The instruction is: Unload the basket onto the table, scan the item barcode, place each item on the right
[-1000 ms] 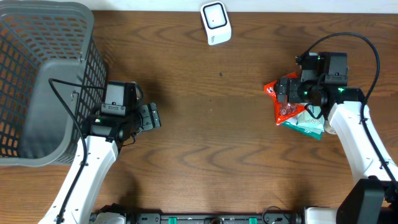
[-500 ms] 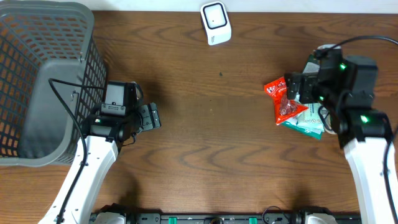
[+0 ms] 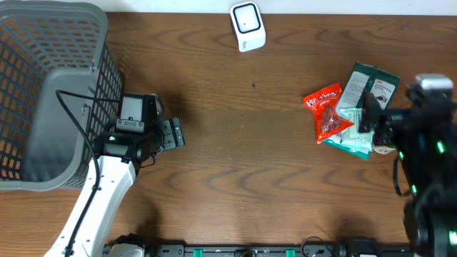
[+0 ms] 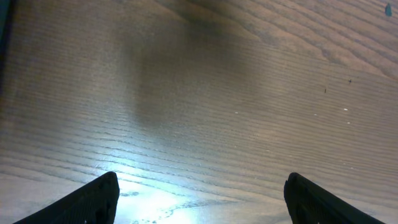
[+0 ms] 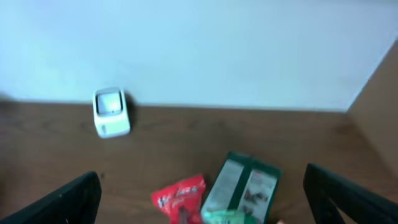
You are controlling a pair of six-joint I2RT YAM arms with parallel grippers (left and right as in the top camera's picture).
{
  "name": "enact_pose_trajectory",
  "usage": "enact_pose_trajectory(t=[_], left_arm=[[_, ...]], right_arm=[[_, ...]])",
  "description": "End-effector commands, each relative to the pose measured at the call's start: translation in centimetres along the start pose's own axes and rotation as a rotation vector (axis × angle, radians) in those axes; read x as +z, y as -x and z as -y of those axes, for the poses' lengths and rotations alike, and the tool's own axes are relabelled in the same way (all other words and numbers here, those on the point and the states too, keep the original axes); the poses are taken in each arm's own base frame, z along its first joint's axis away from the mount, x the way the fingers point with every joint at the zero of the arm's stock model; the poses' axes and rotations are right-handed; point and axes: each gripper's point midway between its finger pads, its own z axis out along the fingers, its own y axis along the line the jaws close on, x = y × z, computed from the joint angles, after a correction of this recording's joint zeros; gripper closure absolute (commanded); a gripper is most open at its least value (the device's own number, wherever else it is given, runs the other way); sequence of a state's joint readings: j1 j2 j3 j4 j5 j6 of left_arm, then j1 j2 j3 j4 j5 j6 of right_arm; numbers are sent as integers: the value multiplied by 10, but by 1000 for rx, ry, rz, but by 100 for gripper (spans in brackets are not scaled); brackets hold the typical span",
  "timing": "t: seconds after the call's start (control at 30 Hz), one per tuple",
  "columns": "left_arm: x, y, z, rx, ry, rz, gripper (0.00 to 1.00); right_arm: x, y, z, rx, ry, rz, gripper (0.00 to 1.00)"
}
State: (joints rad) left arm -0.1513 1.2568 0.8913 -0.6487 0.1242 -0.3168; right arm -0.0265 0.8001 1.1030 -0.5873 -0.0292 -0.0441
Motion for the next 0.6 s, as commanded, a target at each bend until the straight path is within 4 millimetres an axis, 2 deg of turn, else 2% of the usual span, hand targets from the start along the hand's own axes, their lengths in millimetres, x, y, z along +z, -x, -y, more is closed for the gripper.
enact_pose_trajectory(t=[0.0, 0.13, 0.3, 0.4, 0.57], left_arm=[[1, 0, -4, 0, 17, -2, 15], [1, 0, -4, 0, 17, -2, 15], [1, 0, -4, 1, 17, -2, 15], [1, 0, -4, 0, 17, -2, 15], [1, 0, -4, 0, 17, -2, 15]], right_arm=[[-46, 18, 4, -27, -33, 132, 1], [-76, 13, 3, -28, -37, 209, 1], [-98, -18, 1, -29, -41, 267, 1], [-101, -44, -2, -30, -35, 297, 1], [-95, -60, -2, -20, -37, 386, 1]])
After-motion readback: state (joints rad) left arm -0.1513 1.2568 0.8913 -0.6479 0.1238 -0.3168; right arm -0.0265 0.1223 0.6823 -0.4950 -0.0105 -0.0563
